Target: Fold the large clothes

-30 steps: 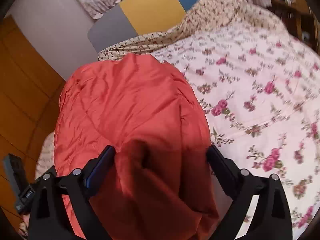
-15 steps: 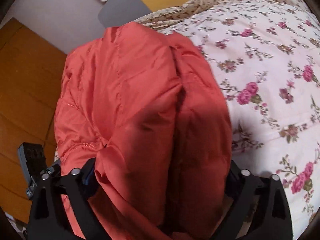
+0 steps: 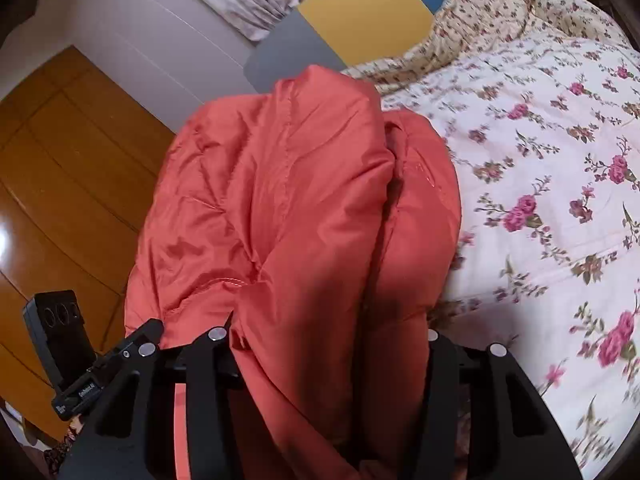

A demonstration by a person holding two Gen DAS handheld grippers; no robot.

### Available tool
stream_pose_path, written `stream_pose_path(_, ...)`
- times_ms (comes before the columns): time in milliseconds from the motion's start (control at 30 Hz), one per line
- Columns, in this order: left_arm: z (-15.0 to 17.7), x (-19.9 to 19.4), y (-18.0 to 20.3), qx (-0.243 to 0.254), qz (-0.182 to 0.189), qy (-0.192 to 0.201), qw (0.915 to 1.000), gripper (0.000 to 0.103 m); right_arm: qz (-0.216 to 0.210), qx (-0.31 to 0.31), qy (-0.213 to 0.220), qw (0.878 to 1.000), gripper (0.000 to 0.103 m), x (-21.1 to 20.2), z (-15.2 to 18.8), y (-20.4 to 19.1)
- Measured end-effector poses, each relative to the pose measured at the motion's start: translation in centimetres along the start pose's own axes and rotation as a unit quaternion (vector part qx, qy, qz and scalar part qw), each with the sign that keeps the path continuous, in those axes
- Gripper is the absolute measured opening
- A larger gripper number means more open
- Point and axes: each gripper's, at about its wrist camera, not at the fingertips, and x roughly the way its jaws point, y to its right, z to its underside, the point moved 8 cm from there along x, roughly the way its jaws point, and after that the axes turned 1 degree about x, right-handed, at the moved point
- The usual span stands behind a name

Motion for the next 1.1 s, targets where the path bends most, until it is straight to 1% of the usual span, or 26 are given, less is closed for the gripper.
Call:
stream_pose_path(133, -0.2, -2.3, -1.4, 0.005, -0.001, 0.02, 0.9998, 0.066, -0.018, -0.007, 0.018, 1.0, 0.049, -0.9, 1.1, -2.7)
stream_pose_path(233, -0.2, -4.2, -2.9, 0.009, -0.014, 0.033, 0.9993, 0.065, -0.025, -0.017, 0.021, 0.999, 0.049, -0.3, 1.8, -5.2)
stream_pose_path(267, 0.0, -4.8, -3.3, 0.009, -0.02, 0.036, 0.9991, 0.065, -0.026, -0.024, 0.021, 0.999, 0.049, 0.4, 1.5, -6.5)
stream_pose_path(367, 0.5, -6.8, -5.5, -0.002, -0.039, 0.04, 0.9984, 0.065, -0.036, -0.034, 0.015, 0.999, 0.049, 2.0, 2.3, -9.0)
stream_pose_path(467, 1.3, -9.0, -8.2, -0.017, -0.059, 0.045, 0.9971, 0.065, -0.052, -0.045, 0.002, 0.998, 0.049, 4.5, 3.9, -12.2)
stream_pose_path(700, 3.8, -13.5, -14.1, -0.052, -0.101, 0.051, 0.9923, 0.065, -0.064, -0.071, -0.034, 0.995, 0.049, 9.9, 6.6, -17.6)
stream_pose_path(867, 5.3, -15.7, -16.7, -0.069, -0.118, 0.056, 0.9891, 0.065, -0.063, -0.092, -0.049, 0.992, 0.049, 12.9, 7.9, -19.7)
stream_pose_path(1000, 6.1, -15.7, -17.9, -0.081, -0.125, 0.051, 0.9875, 0.066, -0.047, -0.099, -0.055, 0.992, 0.049, 14.4, 8.9, -20.5)
stream_pose_path(1033, 6.4, -15.6, -18.1, -0.085, -0.126, 0.048, 0.9871, 0.066, -0.036, -0.097, -0.061, 0.993, 0.049, 15.1, 9.2, -20.1)
stream_pose_path(1100, 6.8, -15.3, -18.2, -0.086, -0.131, 0.047, 0.9864, 0.066, -0.029, -0.095, -0.063, 0.993, 0.05, 15.3, 9.2, -19.5)
